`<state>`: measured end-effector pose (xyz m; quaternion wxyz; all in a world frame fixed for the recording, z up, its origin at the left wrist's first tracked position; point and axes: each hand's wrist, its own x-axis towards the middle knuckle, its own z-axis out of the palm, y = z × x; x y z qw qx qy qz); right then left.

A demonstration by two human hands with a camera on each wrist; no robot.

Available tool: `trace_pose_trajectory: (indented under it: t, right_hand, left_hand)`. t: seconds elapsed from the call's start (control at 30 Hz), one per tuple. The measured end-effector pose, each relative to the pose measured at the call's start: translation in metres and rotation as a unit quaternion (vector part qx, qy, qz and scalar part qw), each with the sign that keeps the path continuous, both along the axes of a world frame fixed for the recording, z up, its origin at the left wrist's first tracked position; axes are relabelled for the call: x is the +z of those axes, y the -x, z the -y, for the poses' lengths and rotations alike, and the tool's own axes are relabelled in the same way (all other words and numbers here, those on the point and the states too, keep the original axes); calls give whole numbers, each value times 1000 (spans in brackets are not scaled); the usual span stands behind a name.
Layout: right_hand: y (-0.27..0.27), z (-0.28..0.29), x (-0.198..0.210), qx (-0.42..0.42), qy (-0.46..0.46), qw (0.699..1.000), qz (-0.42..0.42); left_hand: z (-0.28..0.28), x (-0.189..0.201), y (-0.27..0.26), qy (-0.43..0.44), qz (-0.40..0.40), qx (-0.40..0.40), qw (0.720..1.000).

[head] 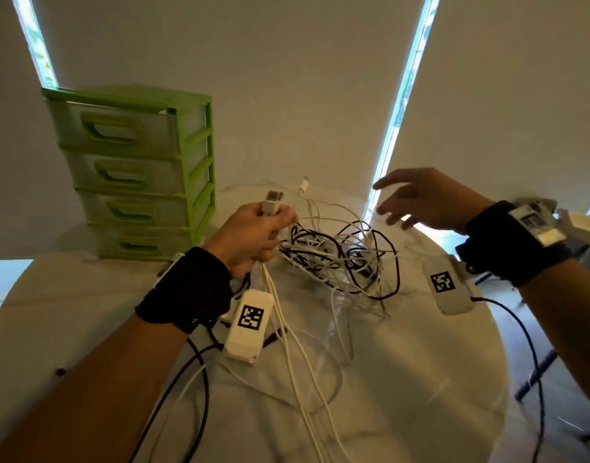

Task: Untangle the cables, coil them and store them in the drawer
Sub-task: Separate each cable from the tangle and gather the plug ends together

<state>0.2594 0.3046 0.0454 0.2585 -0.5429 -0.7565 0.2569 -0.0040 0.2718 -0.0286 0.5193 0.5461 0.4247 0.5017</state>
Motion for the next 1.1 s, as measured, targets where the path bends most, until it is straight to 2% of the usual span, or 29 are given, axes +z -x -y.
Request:
trace_pose_trajectory:
  t: [0.07, 0.17, 0.3, 0.37, 0.47, 0.6, 0.67, 0.8, 0.93, 1.1]
  right_hand:
    - [-26, -10, -21, -57, 73, 994, 65]
    - [-38, -14, -53, -110, 150, 968, 171]
    - [-19, -9, -72, -64, 195, 970, 131]
    - [-7, -9, -78, -33, 166, 975, 141]
    - [8, -10, -82, -12, 104, 972, 210]
    - [14, -13, -74, -41, 13, 975, 217]
    - [15, -11, -70, -51, -32, 977, 205]
    - [17, -13, -68, -65, -59, 985, 147]
    - [10, -24, -55, -119, -70, 990, -36]
    - [-6, -30, -44, -157, -76, 976, -132]
  left_hand:
    - [-6, -3, 10, 7, 38, 28, 999]
    - [-13, -6, 20, 17, 72, 58, 996]
    - [-17, -10, 28, 21, 101, 97, 990]
    - [-18, -10, 34, 19, 122, 117, 985]
    - [-21, -12, 44, 25, 157, 136, 978]
    - [-22, -14, 55, 43, 196, 158, 967]
    - [-22, -13, 58, 45, 199, 175, 963]
    - [-24, -14, 60, 36, 196, 216, 956]
    - [-24, -15, 66, 23, 211, 251, 945]
    - [-28, -15, 78, 12, 218, 291, 931]
